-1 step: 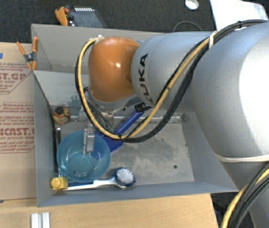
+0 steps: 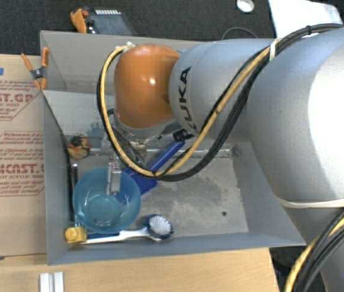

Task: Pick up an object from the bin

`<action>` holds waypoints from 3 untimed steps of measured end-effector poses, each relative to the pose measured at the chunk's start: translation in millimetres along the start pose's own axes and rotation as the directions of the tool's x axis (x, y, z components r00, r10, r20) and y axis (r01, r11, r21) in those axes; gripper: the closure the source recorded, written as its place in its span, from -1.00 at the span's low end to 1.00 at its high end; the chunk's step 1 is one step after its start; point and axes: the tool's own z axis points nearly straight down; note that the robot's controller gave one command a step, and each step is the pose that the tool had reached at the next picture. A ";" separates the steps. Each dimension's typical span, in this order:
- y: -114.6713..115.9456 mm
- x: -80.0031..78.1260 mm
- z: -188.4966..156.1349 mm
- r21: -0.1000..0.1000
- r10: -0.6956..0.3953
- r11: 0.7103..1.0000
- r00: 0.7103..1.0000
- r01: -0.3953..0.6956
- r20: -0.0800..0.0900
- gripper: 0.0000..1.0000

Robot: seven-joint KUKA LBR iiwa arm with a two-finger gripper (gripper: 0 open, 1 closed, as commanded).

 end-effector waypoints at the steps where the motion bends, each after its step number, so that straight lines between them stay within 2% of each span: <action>1: -47.1 -15.0 86.6 -0.002 0.013 1.000 1.000 -0.013 0.000 -1.00; 2: -47.6 -10.5 94.9 -0.005 -0.002 1.000 1.000 0.002 0.011 -1.00; 3: -95.2 -5.2 87.6 -0.007 0.176 0.984 0.984 -0.176 0.004 -1.00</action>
Offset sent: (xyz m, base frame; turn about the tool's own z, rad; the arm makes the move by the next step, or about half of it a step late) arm 0.0040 -0.0416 -0.0875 -0.0138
